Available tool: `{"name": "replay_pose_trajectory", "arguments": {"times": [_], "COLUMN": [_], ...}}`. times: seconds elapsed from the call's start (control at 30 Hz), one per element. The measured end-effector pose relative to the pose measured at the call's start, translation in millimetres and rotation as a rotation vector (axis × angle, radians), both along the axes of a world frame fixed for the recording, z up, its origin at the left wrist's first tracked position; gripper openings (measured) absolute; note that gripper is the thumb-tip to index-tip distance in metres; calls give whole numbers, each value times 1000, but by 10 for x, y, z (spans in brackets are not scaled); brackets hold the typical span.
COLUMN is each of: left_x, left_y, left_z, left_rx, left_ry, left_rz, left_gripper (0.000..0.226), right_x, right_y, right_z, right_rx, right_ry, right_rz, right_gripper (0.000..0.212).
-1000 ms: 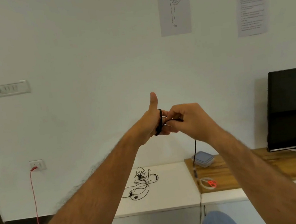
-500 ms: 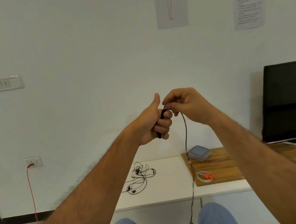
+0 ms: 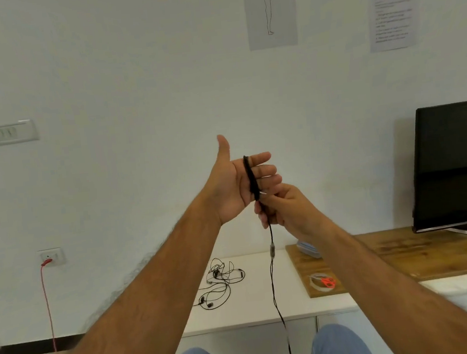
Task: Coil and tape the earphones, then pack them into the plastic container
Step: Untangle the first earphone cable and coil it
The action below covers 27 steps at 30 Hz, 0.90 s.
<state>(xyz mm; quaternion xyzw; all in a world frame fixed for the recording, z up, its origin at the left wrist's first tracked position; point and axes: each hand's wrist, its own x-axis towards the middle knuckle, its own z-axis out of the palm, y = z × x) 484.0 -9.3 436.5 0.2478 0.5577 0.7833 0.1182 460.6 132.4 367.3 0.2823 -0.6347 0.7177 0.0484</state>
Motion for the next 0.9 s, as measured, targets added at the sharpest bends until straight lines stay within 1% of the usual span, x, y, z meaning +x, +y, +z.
{"name": "replay_pose_trajectory", "arguments": {"times": [0.07,0.17,0.27,0.37,0.47,0.57,0.7,0.8,0.9], "left_x": [-32,-70,-117,-163,-185,-217,-230,-198,-167], "left_y": [-49,-108,-159,-204,-203,-190,-210,-206,-187], "left_z": [30,78,118,131,116,84,68,64,45], "left_rx": [-27,-76,-129,-199,-315,-446,-588,-668,-721], "left_ry": [24,35,43,70,115,169,171,158,155], "left_rz": [1,7,64,135,213,275,258,238,174], "left_gripper": [105,114,113,111,107,103,106,107,112], "right_x": [20,59,102,165,222,262,291,266,244], "right_y": [-30,-47,-28,6,42,94,150,181,209], "right_z": [-84,-148,-126,-71,28,166,328,425,523], "right_rx": [4,3,58,115,249,419,552,661,684], "right_ry": [-37,-87,-108,-136,-121,-61,59,232,440], "right_rz": [18,47,35,73,43,-2,-88,-265,-401], "right_gripper": [14,17,20,20,16,16,18,12,10]}}
